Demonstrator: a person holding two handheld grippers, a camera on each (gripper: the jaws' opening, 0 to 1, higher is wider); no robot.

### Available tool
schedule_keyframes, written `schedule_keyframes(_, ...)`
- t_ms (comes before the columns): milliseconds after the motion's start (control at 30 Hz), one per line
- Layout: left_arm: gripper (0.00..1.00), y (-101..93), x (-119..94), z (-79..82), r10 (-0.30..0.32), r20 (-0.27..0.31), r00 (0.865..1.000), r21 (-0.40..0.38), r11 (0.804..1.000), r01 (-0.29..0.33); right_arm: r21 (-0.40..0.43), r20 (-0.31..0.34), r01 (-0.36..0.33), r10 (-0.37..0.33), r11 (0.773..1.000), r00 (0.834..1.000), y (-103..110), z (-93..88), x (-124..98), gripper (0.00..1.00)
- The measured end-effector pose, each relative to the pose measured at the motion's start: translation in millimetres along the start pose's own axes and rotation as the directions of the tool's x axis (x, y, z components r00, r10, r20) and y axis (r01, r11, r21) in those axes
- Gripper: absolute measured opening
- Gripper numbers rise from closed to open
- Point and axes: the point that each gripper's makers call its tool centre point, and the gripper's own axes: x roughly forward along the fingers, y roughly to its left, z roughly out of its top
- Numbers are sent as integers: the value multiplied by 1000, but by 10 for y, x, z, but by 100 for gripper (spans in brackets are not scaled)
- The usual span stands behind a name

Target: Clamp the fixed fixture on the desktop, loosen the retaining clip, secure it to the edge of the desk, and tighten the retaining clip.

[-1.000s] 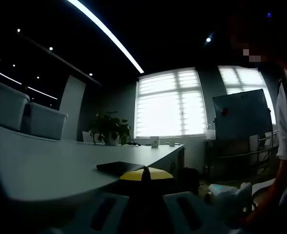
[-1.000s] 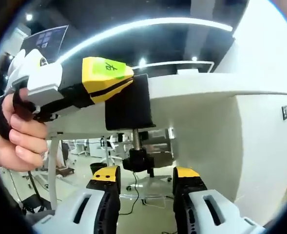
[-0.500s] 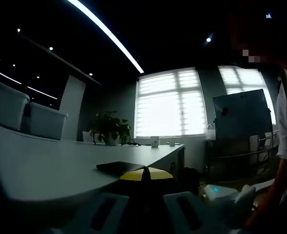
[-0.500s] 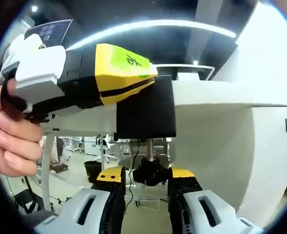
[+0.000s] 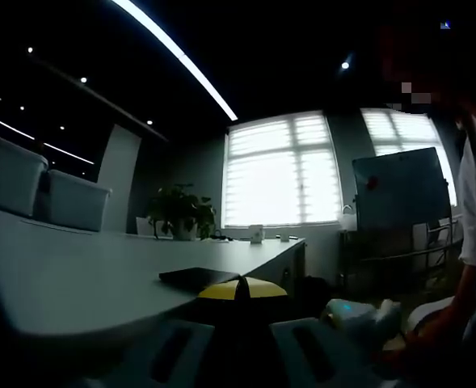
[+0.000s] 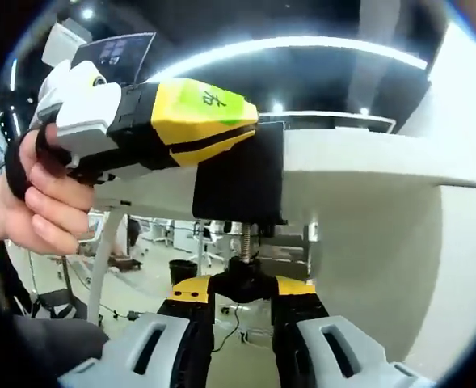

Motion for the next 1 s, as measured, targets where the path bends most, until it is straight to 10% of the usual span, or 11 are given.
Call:
schedule_keyframes(200,1,-1,-1,1,-3,-7,1000,5,1000,3,174,-33,-259,268,950,963,66,-67,52,25)
schedule_keyframes(367,1,-1,-1,-5,-2,-7,1000,4,1000,2,93,-52,-304,309,948,950,42,-73,23,25)
schedule_keyframes(633,1,-7,-1,-10,-2,-13,1000,11,1000,2,-103,-164,-39,22,994,986,-108,-312,-89,40)
schedule_keyframes(833,1,-8,-3,-9,-4,-12,1000,13,1000,4,226,-73,85,-70,970,995,3,-229,-239,43)
schedule_keyframes(1000,1,-10,-4,-8,1,-11,1000,15,1000,-1,153,-39,135,-131,979,991,-5,-22,-211,43)
